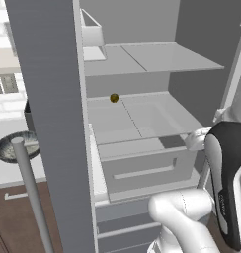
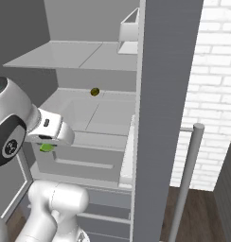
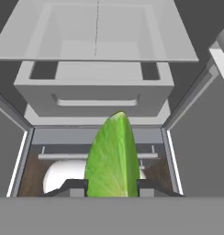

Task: Grab a lemon wedge from the fridge and one ice cube from the ice bowl, and put them in the glass of lemonade.

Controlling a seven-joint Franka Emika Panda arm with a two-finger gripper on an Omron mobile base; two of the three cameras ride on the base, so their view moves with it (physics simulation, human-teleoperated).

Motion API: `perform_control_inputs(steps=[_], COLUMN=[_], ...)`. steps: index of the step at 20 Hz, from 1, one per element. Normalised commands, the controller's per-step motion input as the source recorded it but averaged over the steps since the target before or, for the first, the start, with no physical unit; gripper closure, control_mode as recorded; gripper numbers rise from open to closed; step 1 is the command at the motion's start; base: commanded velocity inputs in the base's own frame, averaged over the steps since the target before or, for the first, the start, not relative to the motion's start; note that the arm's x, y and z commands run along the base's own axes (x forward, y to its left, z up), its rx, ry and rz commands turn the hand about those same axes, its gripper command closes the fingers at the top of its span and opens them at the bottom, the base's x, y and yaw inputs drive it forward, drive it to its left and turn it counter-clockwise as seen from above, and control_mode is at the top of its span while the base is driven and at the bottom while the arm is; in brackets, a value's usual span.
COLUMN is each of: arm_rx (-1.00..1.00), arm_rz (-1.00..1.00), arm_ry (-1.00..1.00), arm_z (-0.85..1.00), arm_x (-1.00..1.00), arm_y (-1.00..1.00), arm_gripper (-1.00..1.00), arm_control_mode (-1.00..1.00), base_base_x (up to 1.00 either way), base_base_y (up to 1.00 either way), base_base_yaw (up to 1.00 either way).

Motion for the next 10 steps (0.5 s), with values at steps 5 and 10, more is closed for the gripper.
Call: perform_control_inputs(steps=[5, 10], arm_rx=[0.00, 0.00], arm_rz=[0.00, 0.00], arm_ry=[-0.01, 0.00], arm_z=[0.06, 0.00], arm_x=[-0.06, 0.00], arm_y=[0.03, 0.00], arm_gripper=[1.00, 1.00], arm_control_mode=[-1.00, -1.00], base_base_x=[0.00, 0.00], base_base_y=[0.00, 0.00], base_base_yaw=[0.00, 0.00])
